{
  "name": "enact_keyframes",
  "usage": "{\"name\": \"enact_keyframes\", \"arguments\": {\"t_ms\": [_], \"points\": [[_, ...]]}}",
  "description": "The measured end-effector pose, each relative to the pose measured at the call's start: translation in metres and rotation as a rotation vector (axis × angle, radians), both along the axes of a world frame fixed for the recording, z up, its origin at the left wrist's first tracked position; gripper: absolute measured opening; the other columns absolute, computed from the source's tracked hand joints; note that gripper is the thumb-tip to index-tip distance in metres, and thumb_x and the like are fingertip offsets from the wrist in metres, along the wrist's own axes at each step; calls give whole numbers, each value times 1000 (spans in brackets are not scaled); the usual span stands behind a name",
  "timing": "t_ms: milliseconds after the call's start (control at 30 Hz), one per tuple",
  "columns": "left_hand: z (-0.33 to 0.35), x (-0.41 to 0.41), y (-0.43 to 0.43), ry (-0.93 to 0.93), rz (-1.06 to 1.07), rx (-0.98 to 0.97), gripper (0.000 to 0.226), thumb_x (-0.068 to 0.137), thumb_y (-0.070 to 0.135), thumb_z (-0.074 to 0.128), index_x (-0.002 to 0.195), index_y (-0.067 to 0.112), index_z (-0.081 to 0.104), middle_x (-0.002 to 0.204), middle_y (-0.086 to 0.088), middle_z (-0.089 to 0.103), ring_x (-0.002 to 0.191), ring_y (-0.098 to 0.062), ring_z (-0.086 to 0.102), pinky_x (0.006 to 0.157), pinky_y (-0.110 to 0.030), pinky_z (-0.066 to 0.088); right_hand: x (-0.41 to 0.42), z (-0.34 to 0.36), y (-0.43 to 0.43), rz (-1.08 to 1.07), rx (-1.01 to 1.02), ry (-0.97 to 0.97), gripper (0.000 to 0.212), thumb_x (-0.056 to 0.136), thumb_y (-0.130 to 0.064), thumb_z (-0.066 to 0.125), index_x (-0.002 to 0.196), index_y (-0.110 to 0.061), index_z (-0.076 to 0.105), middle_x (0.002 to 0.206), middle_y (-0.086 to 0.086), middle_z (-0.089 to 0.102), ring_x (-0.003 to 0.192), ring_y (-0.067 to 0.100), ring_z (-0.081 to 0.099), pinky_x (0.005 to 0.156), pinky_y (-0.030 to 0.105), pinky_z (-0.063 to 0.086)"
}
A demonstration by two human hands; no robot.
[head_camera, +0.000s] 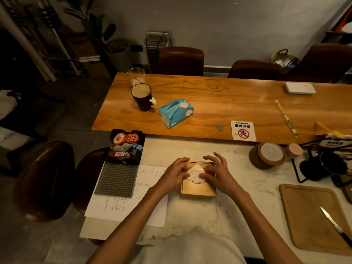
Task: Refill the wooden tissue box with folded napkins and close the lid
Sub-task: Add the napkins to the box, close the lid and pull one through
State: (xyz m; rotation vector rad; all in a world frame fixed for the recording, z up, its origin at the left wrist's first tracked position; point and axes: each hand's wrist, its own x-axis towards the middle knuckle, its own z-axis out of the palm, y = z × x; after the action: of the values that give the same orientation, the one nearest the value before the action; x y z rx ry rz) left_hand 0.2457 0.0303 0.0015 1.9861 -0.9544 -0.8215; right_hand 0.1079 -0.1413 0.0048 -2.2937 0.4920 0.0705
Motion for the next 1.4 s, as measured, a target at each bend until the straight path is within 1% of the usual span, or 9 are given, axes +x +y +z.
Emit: {"name": "enact_keyframes", "arguments": {"t_ms": [167,267,367,500,700,933,1100,1267,1400], "points": [[6,2,0,36,-68,48,7,92,11,56,87,12,52,151,1,36,134,-17,40,108,-34,37,2,3,-2,44,-34,8,19,91,-34,64,96,-18,73,150,-2,39,148,23,7,118,47,24],[8,-1,-1,48,-61,52,5,94,21,56,96,18,52,155,3,31,138,-16,36,108,-31,34,3,5,-2,57,-35,65,25,88,-42,65,98,-21,72,155,-4,31,149,23,2,118,49,22],[9,-1,-2,28,-83,68,19,91,26,61,107,17,57,157,3,25,139,-17,33,104,-27,32,2,5,-2,83,-54,95,25,85,-47,67,92,-23,72,157,-5,27,149,22,0,118,49,22],[7,-1,-2,4,-92,75,5,92,20,60,92,17,56,157,0,27,140,-23,35,105,-28,34,-2,0,-5,68,-57,56,23,86,-43,68,91,-21,74,154,-6,33,148,22,4,116,48,25],[5,-2,-3,30,-104,71,9,95,20,55,102,14,58,157,2,25,141,-22,31,115,-45,33,1,0,2,32,74,9,32,86,-43,67,113,-26,70,156,-8,28,148,19,3,116,44,19],[3,-1,0,29,-99,60,4,94,15,56,98,15,57,156,2,27,138,-19,37,112,-33,35,7,-3,3,104,-133,38,31,86,-46,65,98,-20,78,150,-9,43,147,20,11,117,42,24],[4,-1,-3,-8,-57,106,15,95,15,55,102,3,57,157,0,27,139,-21,37,111,-36,36,4,-1,3,16,-55,16,27,89,-44,63,90,-20,76,146,-7,45,146,18,13,115,41,27],[6,-2,-4,-38,-42,114,18,94,24,56,108,13,55,157,4,25,138,-18,37,108,-37,38,-2,2,-1,-62,4,-28,24,95,-33,58,102,-17,76,146,-2,45,146,20,14,113,38,24],[3,-5,-6,-56,-10,89,16,92,22,58,99,8,55,156,4,29,133,-18,43,105,-43,42,1,5,0,-63,24,-32,24,95,-31,59,107,-16,74,147,-1,43,146,20,13,115,41,23]]}}
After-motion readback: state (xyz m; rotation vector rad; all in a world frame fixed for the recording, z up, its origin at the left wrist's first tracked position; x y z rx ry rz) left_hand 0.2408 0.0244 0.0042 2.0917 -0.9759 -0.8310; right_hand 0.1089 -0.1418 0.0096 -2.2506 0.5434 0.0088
